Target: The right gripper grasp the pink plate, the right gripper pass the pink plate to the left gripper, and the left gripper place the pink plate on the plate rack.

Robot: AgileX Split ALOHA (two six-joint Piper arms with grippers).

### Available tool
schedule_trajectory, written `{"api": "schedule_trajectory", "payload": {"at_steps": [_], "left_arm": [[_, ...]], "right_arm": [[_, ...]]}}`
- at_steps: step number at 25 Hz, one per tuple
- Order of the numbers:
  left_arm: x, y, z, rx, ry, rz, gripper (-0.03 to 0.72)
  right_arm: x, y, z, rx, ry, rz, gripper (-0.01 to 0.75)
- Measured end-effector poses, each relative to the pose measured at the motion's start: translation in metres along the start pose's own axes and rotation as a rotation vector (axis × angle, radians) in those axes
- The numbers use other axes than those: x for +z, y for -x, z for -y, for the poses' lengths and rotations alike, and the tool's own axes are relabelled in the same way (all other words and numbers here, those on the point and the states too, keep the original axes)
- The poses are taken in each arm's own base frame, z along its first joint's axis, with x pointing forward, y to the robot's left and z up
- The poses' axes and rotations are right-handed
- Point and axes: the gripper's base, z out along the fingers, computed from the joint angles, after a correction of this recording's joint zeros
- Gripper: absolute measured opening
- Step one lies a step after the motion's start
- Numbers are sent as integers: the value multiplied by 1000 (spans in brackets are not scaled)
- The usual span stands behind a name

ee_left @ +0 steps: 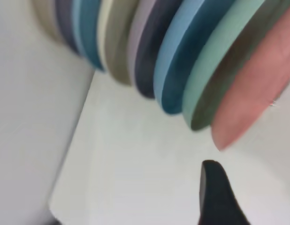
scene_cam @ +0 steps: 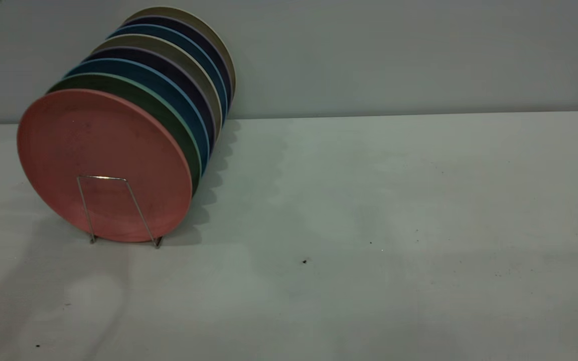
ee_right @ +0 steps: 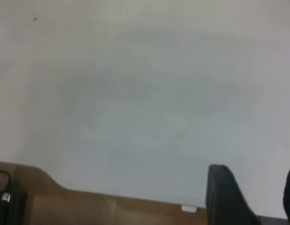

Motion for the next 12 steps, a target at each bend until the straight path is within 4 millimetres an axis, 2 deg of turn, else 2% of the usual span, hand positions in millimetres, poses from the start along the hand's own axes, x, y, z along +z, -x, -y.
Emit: {"api": "schedule_trajectory", "payload": {"at_steps": [4,7,12], "left_arm": [[-56,-15,18,-234,-27,-28,423],[-91,-28,35,-452,-64,-75,423],[-126,-38,49,-682,-10,-15,423]], "right_arm": [[0,-1,1,-3,9,-5,321],[-1,-2,0,-36,49,-7,321],[-1,-2,-1,-85,101,-6,321]]}}
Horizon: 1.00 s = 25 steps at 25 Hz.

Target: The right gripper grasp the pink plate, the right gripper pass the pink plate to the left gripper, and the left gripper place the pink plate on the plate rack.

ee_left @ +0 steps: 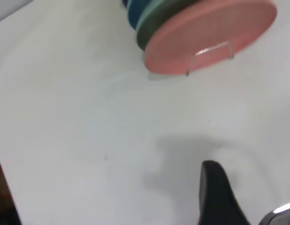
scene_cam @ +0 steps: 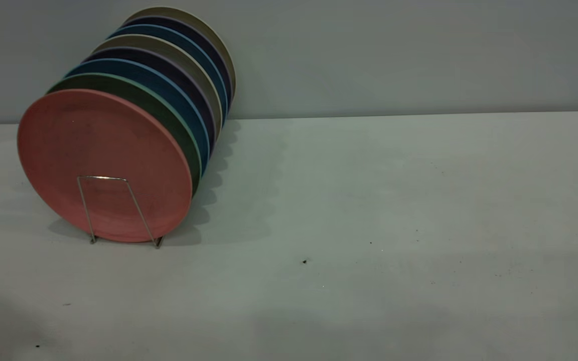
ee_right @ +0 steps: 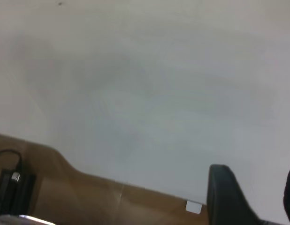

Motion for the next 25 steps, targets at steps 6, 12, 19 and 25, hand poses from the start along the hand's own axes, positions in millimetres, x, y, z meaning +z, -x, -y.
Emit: {"api": "schedule_trajectory", "payload": {"at_steps": [6,12,19,25], "left_arm": [[-21,-35,14,-82,-29,62,423],[-1,-99,36,-150,-54,-9,423],[25,-172,60,-227,-57,-37,423],[43,-208,72,-257,-49,12,423]], "right_arm": [[-1,-1,-1,-31,32,4,321],[0,-2,-2,-26,44,2,321],[1,-2,-2,-24,44,-3,321],[1,-2,-2,-24,45,-3,321]]}}
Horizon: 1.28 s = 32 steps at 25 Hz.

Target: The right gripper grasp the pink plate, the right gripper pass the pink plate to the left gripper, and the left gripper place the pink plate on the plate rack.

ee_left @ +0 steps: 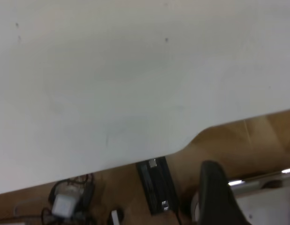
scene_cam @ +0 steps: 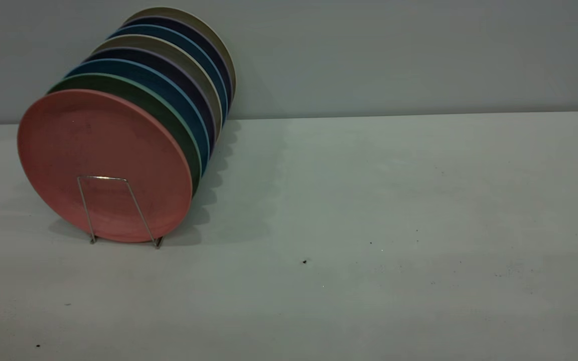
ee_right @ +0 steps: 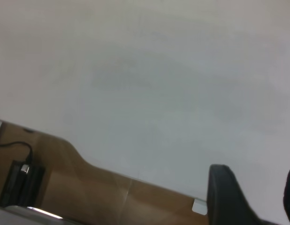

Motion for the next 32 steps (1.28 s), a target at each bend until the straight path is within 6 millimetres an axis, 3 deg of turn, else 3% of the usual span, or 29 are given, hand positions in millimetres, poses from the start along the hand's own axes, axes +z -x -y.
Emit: {"api": "schedule_trajectory", "payload": {"at_steps": [8,15,32], "left_arm": [[-11,-14,1,-8,7,135,423],[-14,-19,1,-10,9,177,423],[-25,-40,4,-97,90,335,423]], "right_arm": [[-2,-1,-1,0,0,14,321],[-25,-22,-8,-17,-52,227,321],[-26,-23,-9,-18,-53,228,321]]}}
